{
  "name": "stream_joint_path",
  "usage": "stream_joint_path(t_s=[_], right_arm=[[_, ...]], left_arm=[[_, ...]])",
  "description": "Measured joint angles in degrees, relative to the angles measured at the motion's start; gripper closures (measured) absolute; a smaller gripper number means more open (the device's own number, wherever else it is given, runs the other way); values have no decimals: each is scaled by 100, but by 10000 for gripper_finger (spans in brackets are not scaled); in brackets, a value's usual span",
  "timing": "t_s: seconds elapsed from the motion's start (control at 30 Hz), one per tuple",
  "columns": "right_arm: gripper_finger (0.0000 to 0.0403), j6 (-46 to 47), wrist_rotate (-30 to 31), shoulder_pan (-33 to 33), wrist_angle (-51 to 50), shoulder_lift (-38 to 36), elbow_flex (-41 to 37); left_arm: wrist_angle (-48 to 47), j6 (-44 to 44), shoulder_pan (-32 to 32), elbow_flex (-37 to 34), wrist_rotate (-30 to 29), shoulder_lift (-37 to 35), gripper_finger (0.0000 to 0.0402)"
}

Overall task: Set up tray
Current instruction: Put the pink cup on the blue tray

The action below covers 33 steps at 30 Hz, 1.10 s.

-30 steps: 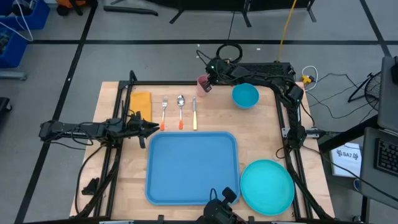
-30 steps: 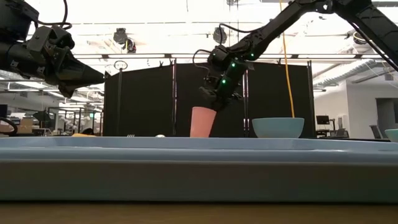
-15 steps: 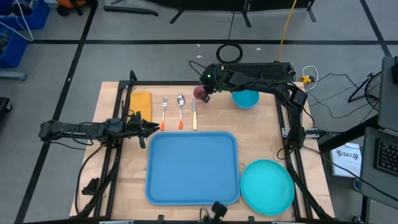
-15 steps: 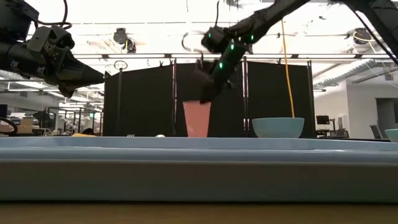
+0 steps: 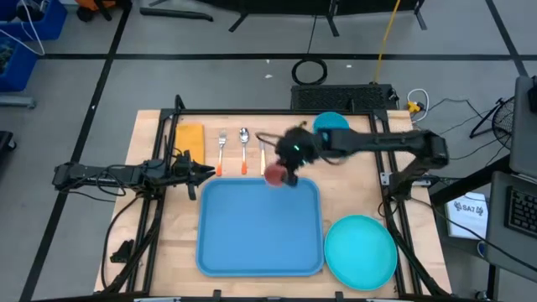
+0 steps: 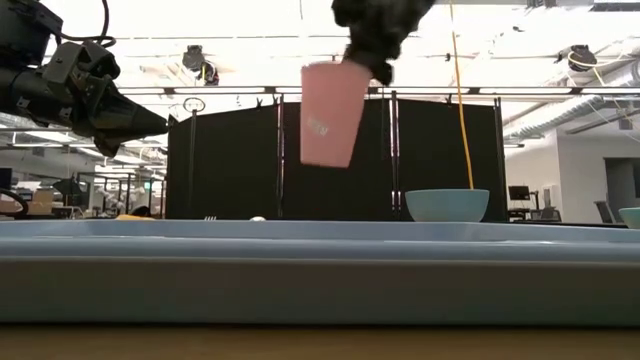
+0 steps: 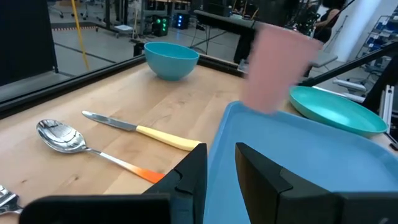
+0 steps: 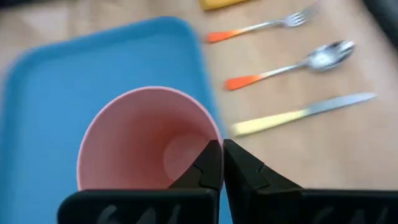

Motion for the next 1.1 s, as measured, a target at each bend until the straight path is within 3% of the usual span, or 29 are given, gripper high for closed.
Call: stream_joint_path(t_s=[0.23,0.4,1.1], right_arm=[[403,1306,347,435,1349,-1561,-2055],[403,1760,534,320,1436,-1945,-2903],[403,1788,661,294,764,-1627,-3063]], left_arm=[[4,-13,0,0,11,2,314],[4,-16,0,0,11,0,314],[4,-27,0,0,9,0,314]])
